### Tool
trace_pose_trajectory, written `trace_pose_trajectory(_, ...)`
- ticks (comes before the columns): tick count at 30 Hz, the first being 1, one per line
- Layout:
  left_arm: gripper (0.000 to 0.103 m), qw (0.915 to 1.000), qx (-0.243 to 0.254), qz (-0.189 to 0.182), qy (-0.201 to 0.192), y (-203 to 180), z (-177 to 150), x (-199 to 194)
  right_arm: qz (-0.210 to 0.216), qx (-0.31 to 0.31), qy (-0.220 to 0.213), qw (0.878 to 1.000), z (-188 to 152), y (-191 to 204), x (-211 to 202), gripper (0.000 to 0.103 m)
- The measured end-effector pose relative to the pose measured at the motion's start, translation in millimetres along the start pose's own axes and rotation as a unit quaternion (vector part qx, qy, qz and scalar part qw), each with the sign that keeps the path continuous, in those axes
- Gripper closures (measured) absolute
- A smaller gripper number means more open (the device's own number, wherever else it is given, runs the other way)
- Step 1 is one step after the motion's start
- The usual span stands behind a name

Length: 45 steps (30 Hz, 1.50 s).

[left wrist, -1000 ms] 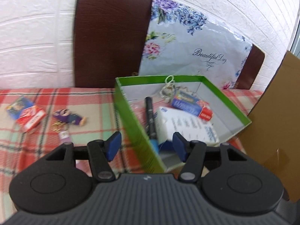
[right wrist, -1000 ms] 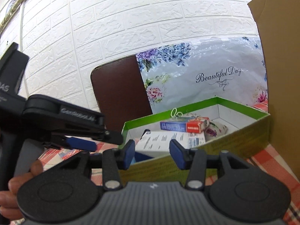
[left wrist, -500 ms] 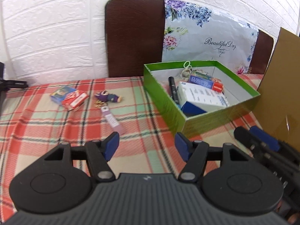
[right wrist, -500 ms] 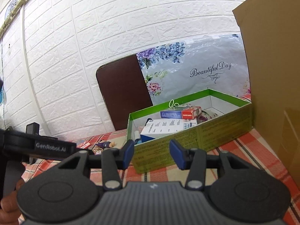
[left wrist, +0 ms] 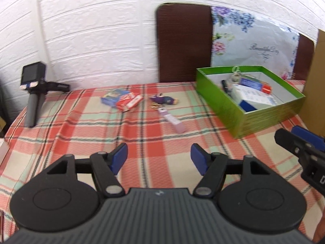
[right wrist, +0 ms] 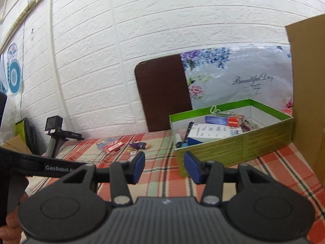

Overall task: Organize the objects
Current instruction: 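Withdraw the right gripper and move it to the white-labelled red card box, then grasp the white-labelled red card box with the right gripper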

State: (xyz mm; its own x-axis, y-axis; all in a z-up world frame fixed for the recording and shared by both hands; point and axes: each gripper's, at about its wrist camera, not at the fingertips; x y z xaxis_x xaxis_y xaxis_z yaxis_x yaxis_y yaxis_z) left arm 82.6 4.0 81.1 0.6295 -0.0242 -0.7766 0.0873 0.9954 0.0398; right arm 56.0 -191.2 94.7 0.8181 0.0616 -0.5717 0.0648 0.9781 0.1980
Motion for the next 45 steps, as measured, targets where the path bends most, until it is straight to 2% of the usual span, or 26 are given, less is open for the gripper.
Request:
trace_pose_trajectory(11, 0.031, 0.9990, -0.036, 0.024, 0.010, 53, -13, 27, 0.010, -0.056, 0.047, 0.997, -8, 46, 33, 0.057)
trace_pose_trajectory(18, 0.030, 0.9915, -0.103, 0.079, -0.001, 129, -27, 62, 0.040, -0.110, 0.094, 0.989, -5, 87, 90, 0.057)
trace_pose_trajectory(22, 0.021, 0.9901, -0.123, 0.067, -0.012, 150, -47, 80, 0.055, -0.139, 0.101, 0.984, 19, 107, 139, 0.051)
trace_pose_trajectory(25, 0.018, 0.9912, -0.109, 0.061, -0.043, 146, -48, 77, 0.058, -0.149, 0.108, 0.981, 43, 120, 184, 0.041)
trace_pose_trajectory(27, 0.018, 0.9918, -0.097, 0.066, -0.049, 140, -49, 77, 0.066, -0.159, 0.120, 0.978, 57, 129, 214, 0.025)
trace_pose_trajectory(28, 0.017, 0.9919, -0.097, 0.062, -0.054, 140, -49, 76, 0.067, -0.168, 0.120, 0.976, 63, 135, 227, 0.014)
trace_pose_trajectory(29, 0.015, 0.9917, -0.101, 0.056, -0.057, 142, -49, 76, 0.064, -0.182, 0.115, 0.974, 67, 141, 239, 0.011)
trace_pose_trajectory(31, 0.013, 0.9904, -0.117, 0.041, -0.061, 151, -50, 77, 0.045, -0.215, 0.105, 0.970, 74, 154, 263, 0.011)
trace_pose_trajectory(34, 0.013, 0.9881, -0.139, 0.026, -0.061, 158, -49, 79, 0.035, -0.235, 0.129, 0.963, 86, 163, 301, 0.011)
trace_pose_trajectory(36, 0.013, 0.9872, -0.144, 0.022, -0.064, 159, -48, 80, 0.027, -0.235, 0.150, 0.960, 91, 162, 319, 0.024)
trace_pose_trajectory(37, 0.013, 0.9870, -0.146, 0.021, -0.065, 159, -48, 80, 0.044, -0.226, 0.161, 0.960, 92, 159, 324, 0.039)
trace_pose_trajectory(38, 0.013, 0.9868, -0.147, 0.020, -0.065, 159, -48, 80, 0.061, -0.213, 0.168, 0.961, 93, 156, 323, 0.040)
trace_pose_trajectory(41, 0.013, 0.9863, -0.152, 0.014, -0.063, 162, -47, 82, 0.067, -0.218, 0.170, 0.959, 82, 159, 307, 0.040)
trace_pose_trajectory(45, 0.013, 0.9860, -0.156, 0.008, -0.058, 165, -47, 83, 0.094, -0.226, 0.169, 0.955, 47, 157, 257, 0.040)
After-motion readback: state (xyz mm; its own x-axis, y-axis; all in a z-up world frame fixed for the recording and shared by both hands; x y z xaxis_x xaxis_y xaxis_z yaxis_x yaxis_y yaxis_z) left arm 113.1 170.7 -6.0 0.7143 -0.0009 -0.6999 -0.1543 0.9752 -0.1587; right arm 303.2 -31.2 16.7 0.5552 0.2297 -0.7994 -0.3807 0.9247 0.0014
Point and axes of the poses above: each gripper's, at about its wrist camera, not at the fingertips, and x roughly the way its jaws point, y to its left, z to its top, and after that the axes turned 15 degrees about y, right-handed
